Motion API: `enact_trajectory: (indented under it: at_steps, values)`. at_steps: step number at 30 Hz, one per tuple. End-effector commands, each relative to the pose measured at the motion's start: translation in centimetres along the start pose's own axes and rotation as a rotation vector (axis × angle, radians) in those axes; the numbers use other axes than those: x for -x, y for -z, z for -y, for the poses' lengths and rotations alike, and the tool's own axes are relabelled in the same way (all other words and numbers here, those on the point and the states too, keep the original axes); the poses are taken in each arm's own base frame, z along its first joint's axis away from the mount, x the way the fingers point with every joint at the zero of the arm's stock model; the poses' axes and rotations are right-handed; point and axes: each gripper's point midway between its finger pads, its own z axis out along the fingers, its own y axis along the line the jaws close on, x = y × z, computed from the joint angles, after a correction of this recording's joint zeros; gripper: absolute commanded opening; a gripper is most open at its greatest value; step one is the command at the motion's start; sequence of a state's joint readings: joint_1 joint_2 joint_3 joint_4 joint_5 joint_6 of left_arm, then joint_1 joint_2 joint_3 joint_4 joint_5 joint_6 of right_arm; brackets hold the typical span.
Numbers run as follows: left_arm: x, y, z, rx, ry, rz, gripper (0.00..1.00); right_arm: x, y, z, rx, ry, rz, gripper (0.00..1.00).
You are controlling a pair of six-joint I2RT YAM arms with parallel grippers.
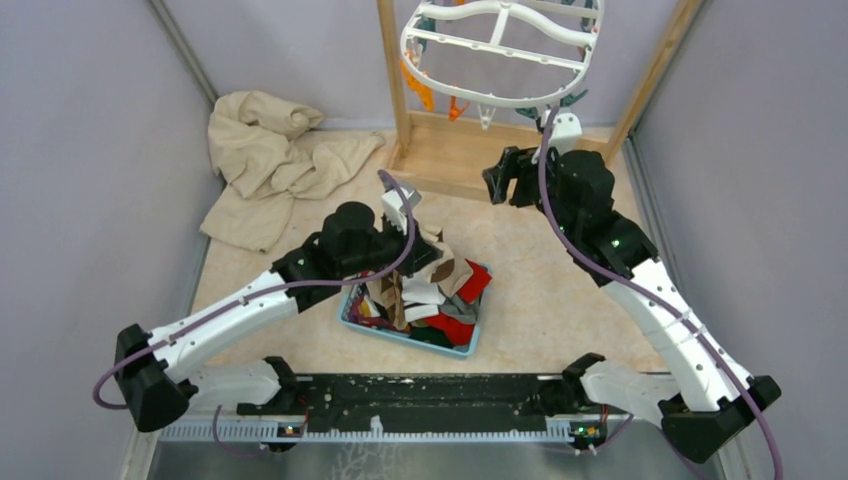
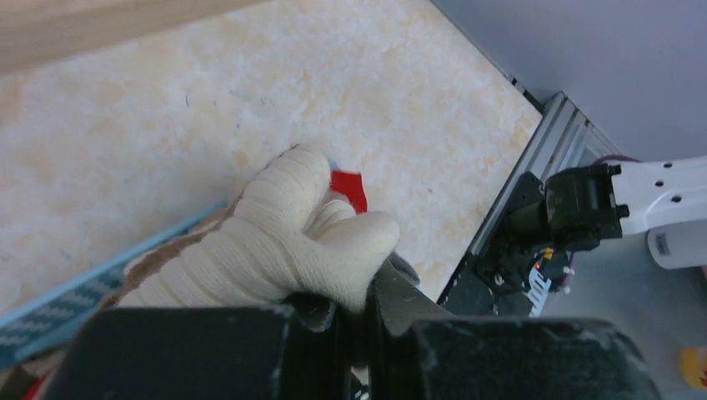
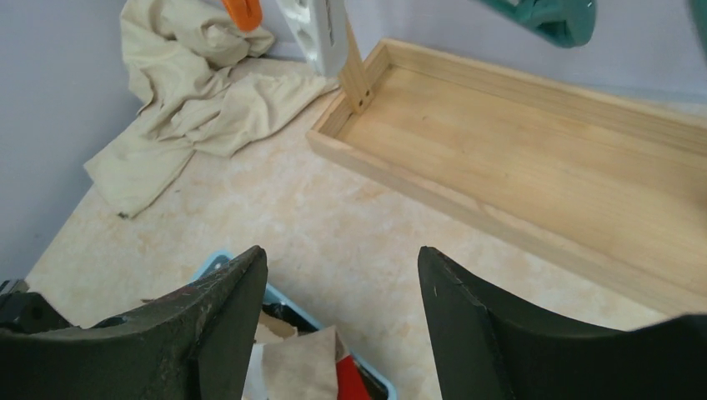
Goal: Remove the socks clipped to the hanger
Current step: Place the sock in the bin.
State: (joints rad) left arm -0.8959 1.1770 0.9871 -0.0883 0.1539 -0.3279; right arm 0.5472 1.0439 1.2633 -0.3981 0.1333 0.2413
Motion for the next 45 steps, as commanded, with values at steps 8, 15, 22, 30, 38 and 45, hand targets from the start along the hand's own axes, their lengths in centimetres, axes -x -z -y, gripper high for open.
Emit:
enact_trajectory:
  at_steps: [8, 15, 22, 30, 38, 45]
  values:
    - [-8.9, 3.5, -0.7, 0.027, 0.196, -0.272, 0.3, -5.6, 2.0, -6.0, 0.241, 0.011, -0.156, 0.62]
    - [-12.2, 3.7, -1.9, 0.08, 0.217, -0.374, 0.64, -10.5, 2.5, -8.7, 0.329, 0.002, -0.267, 0.59]
    - [-8.6, 4.1, -2.1, 0.107, 0.159, -0.247, 0.99, -14.7, 2.3, -10.7, 0.372, 0.006, -0.37, 0.59]
    - [-2.8, 7.4, -2.2, 0.168, 0.091, -0.043, 0.99, -18.1, 2.0, -12.3, 0.437, -0.04, -0.446, 0.59]
    - [-2.8, 10.3, -5.6, 0.355, 0.13, 0.076, 0.99, -21.3, 0.5, -13.6, 0.43, -0.034, -0.493, 0.57]
    - [-4.7, 9.9, -6.7, 0.399, 0.145, 0.04, 0.99, -26.8, -0.8, -10.7, 0.257, 0.019, -0.608, 0.52]
